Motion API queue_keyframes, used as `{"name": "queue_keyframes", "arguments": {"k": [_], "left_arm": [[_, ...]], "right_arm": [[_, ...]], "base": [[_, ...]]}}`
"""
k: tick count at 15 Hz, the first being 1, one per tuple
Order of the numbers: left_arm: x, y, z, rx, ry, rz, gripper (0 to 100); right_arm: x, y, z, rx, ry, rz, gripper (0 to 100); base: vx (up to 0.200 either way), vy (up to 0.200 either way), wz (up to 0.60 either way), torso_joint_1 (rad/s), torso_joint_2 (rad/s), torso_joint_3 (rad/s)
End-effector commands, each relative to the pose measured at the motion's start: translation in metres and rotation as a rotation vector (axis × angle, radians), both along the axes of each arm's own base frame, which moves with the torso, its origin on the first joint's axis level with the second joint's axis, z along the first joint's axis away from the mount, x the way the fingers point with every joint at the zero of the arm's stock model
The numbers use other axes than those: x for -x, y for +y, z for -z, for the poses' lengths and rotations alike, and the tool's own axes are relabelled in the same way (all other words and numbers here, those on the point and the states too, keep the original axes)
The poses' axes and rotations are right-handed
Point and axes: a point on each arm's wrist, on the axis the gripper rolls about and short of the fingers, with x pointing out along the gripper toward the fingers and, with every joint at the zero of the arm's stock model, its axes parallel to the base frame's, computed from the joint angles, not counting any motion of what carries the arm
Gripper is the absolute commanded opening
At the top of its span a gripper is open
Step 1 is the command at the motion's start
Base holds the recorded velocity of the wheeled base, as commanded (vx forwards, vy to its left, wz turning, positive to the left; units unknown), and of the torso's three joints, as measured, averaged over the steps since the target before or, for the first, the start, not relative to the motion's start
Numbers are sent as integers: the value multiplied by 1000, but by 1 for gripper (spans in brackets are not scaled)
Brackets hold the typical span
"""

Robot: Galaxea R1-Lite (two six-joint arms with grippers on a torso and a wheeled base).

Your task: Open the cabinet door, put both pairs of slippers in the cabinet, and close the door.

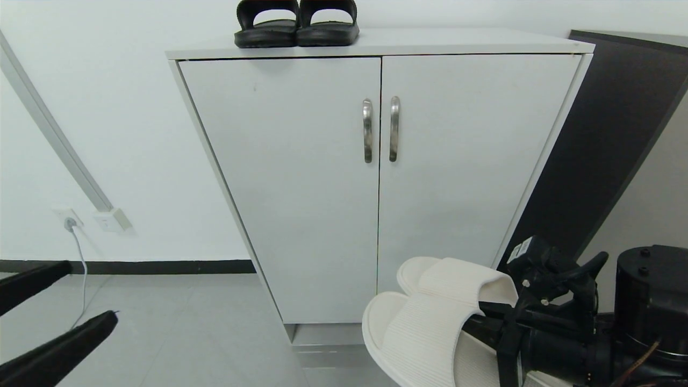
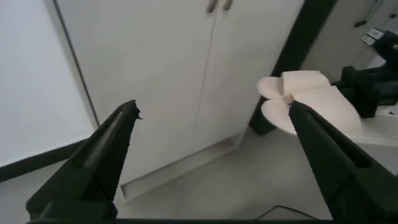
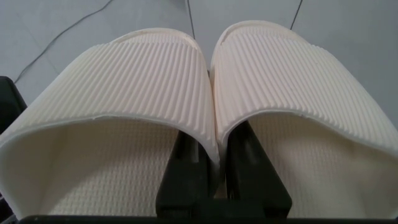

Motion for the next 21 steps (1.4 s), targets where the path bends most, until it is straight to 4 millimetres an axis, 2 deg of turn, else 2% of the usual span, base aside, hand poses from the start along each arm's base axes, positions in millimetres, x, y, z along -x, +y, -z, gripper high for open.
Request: {"name": "queue_keyframes", "arguments": {"k": [1,3,6,9,12,19,21], "left_arm": [[-34,-18,-6,-19,96,120,100],[-45,-33,-11,-26,107,216,100],[-67,-61,-32,1,89,324,100],[-93,-100,-55,33,81,438,100],[-127,-140,-58,31,79,490,100],[-186,-192,-62,77,104,547,100],[-200,-201,-67,122,118,556,100]], "right_arm": [[0,1,0,0,2,-4,0],[1,2,1,3,4,-12,0],[0,4,2,4,12,-15,0],[-1,5,2,3,11,-15,0],[2,2,-2,-7,-3,-15,0],[0,3,2,3,10,-16,0],[0,3,3,5,13,-16,0]], "base": [[0,0,0,0,0,0],[0,0,0,0,0,0],[0,0,0,0,0,0],[0,0,0,0,0,0],[0,0,0,0,0,0],[0,0,0,0,0,0],[0,0,0,0,0,0]]}}
